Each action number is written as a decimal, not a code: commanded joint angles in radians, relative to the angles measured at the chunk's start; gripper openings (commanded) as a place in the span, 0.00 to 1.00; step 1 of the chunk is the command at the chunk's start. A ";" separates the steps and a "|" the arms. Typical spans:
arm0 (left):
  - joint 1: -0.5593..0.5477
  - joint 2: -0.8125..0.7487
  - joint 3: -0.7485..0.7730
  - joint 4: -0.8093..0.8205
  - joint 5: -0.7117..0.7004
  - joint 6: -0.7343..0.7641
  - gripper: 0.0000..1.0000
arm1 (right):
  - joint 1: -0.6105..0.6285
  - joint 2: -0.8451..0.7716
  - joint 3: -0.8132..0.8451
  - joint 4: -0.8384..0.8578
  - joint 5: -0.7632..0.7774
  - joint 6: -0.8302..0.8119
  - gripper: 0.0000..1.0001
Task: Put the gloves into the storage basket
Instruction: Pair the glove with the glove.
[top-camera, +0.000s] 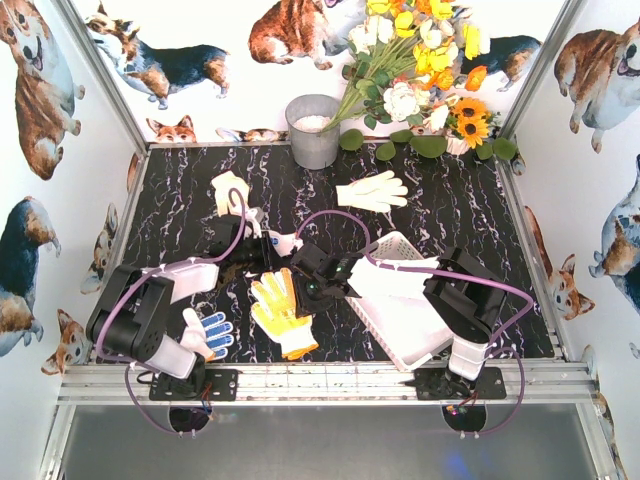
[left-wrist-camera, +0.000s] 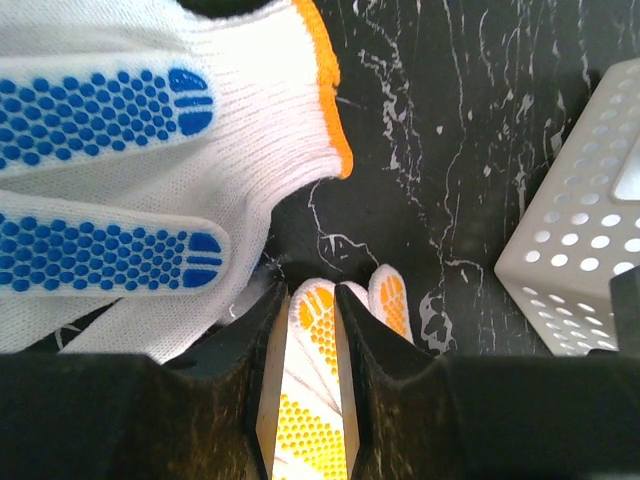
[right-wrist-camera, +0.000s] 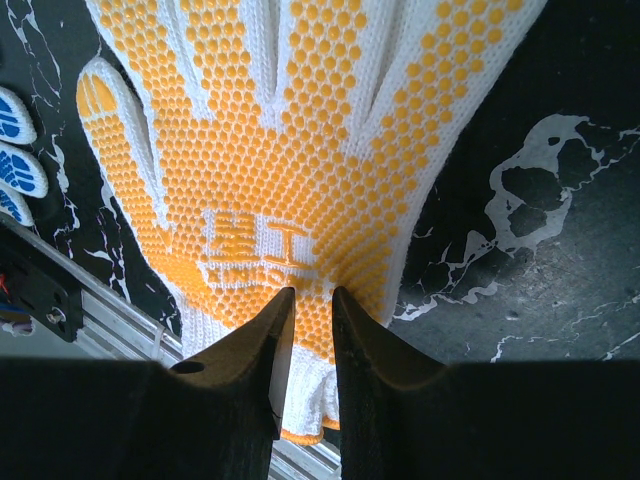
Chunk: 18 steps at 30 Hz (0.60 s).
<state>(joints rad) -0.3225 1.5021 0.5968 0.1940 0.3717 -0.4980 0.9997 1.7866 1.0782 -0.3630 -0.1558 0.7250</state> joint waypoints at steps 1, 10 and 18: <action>-0.013 0.031 0.026 0.010 0.029 0.043 0.20 | 0.004 -0.019 0.029 0.024 0.013 -0.005 0.25; -0.017 0.079 0.035 0.027 0.033 0.044 0.16 | 0.005 -0.016 0.030 0.022 0.011 -0.007 0.24; -0.021 0.067 0.018 0.032 0.027 0.041 0.04 | 0.003 -0.019 0.026 0.022 0.013 -0.007 0.24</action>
<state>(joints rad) -0.3367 1.5818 0.6083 0.1982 0.3901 -0.4683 0.9997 1.7866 1.0782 -0.3630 -0.1558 0.7250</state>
